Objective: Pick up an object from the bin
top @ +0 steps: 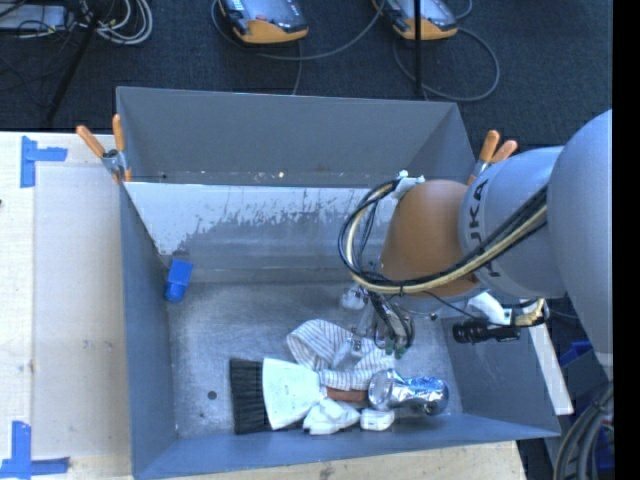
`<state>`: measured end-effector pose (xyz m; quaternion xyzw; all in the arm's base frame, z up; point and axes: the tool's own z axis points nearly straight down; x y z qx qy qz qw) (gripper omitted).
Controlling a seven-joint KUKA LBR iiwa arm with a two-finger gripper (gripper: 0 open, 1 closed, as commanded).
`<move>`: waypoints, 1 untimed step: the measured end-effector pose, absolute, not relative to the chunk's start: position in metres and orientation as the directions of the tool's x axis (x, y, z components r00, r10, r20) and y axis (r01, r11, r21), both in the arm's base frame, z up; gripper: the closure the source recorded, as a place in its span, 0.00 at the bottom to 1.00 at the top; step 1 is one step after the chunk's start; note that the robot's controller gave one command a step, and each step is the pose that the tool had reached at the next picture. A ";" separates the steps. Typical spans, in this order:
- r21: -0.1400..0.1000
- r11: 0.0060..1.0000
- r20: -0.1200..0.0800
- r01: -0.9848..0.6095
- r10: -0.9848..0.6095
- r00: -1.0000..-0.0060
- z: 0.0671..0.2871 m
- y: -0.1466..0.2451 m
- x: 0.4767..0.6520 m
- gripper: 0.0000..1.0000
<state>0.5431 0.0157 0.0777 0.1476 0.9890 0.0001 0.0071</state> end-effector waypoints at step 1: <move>-0.011 0.937 0.019 0.349 0.349 -0.937 0.079 0.026 0.530 1.00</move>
Offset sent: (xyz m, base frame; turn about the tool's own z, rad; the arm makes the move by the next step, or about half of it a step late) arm 0.0000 0.0000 0.0000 0.0000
